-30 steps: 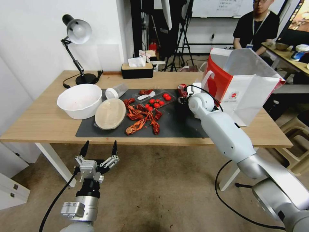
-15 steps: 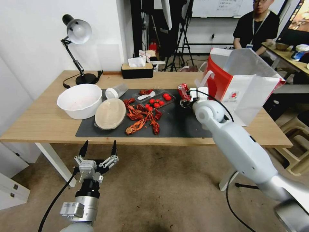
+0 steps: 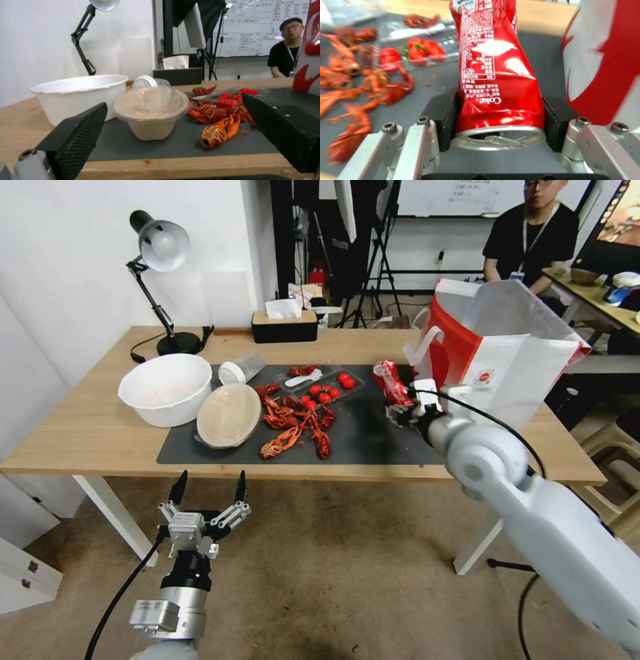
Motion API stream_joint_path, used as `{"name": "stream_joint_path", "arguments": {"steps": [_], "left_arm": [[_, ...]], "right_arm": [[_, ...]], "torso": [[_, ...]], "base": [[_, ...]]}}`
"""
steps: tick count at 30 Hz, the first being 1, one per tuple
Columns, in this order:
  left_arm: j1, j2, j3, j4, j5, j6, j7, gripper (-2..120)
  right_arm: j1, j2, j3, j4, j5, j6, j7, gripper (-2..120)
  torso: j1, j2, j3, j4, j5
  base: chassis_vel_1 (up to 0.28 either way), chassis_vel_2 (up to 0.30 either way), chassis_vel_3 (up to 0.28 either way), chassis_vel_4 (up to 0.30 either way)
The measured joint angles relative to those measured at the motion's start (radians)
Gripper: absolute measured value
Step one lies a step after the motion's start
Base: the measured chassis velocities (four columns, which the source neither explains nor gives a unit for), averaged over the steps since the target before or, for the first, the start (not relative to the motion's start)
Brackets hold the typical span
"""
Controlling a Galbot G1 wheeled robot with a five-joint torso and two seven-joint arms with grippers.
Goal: Pick up the trash from the table and place it into the takeout bag.
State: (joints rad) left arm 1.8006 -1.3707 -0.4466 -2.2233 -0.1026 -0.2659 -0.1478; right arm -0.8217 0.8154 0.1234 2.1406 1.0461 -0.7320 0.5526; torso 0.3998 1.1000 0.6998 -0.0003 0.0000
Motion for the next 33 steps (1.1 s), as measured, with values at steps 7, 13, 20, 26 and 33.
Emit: {"name": "stream_joint_path", "arguments": {"steps": [7, 13, 20, 26, 33], "left_arm": [[-0.001, -0.004, 0.005, -0.003, 0.004, -0.001, -0.001, 100], [0.003, -0.008, 0.014, -0.014, 0.004, -0.004, -0.007, 100], [0.003, -0.007, 0.020, -0.017, -0.003, -0.002, -0.013, 100], [-0.005, -0.003, 0.025, -0.016, -0.012, 0.002, -0.021, 100], [-0.008, 0.001, 0.026, -0.015, -0.014, -0.005, -0.031, 100]], "right_arm": [[0.012, -0.054, 0.065, 0.126, -0.058, 0.052, -0.057, 50], [0.119, -0.075, 0.073, 0.124, -0.084, 0.121, -0.037, 50], [0.241, -0.082, 0.078, 0.027, -0.036, 0.144, 0.043, 50], [0.352, -0.089, 0.087, -0.095, 0.107, 0.094, 0.125, 50], [0.381, -0.072, 0.079, -0.149, 0.180, 0.069, 0.205, 50]], "torso": [[0.000, 0.000, 0.000, 0.0002, 0.0000], [0.000, 0.000, 0.000, 0.0004, -0.0002], [0.000, 0.000, 0.000, 0.0004, 0.0001], [0.000, 0.000, 0.000, 0.0002, 0.0000], [0.000, 0.000, 0.000, 0.0002, 0.0001]], "base": [[0.000, 0.000, 0.000, 0.000], [0.000, 0.000, 0.000, 0.000], [0.000, 0.000, 0.000, 0.000], [0.000, 0.000, 0.000, 0.000], [0.000, 0.000, 0.000, 0.000]]}}
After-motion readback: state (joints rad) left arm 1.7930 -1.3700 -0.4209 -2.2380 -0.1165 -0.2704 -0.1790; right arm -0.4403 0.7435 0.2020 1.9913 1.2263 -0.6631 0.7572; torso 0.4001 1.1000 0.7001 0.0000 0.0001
